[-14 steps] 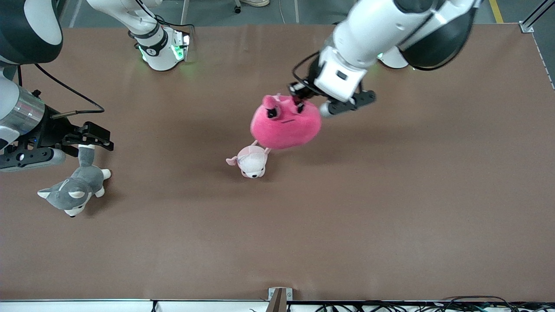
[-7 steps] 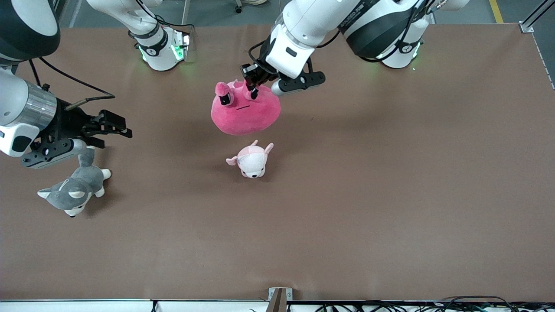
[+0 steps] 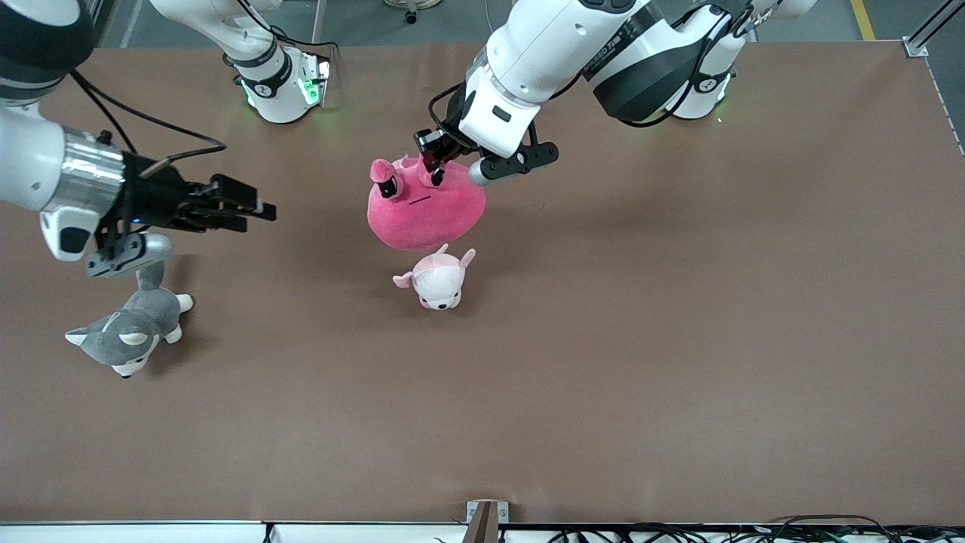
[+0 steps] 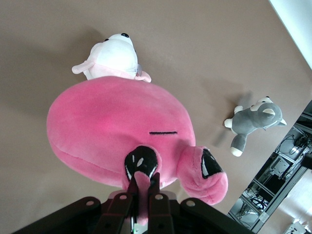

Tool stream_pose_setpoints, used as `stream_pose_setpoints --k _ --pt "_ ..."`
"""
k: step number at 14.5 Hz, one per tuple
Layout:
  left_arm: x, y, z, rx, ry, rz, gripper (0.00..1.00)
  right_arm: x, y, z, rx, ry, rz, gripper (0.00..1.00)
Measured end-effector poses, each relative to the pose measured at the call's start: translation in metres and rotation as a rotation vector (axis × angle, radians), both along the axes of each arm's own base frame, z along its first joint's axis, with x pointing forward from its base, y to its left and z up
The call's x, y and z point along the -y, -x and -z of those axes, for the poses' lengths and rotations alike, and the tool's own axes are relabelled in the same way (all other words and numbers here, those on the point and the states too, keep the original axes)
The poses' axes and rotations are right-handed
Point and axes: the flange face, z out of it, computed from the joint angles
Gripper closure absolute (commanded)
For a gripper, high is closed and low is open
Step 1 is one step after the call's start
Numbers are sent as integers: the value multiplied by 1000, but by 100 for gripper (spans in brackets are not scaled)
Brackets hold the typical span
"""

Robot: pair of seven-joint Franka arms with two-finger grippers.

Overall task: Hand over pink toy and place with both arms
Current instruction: 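Carry the pink toy toward center while the right gripper approaches, then grasp the pink toy with the right gripper beside the left gripper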

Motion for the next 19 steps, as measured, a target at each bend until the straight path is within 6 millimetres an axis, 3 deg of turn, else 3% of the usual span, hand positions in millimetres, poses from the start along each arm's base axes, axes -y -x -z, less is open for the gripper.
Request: stream_pose_setpoints --k 7,15,19 --pt "1 -1 3 -4 -1 0 100 -87 30 -3 -59 -19 -60 36" --pt "1 -1 3 -5 -2 0 100 -127 46 -4 -69 -36 -93 38" --pt "1 -1 3 -5 -2 0 100 -135 43 2 -54 -40 -78 38"
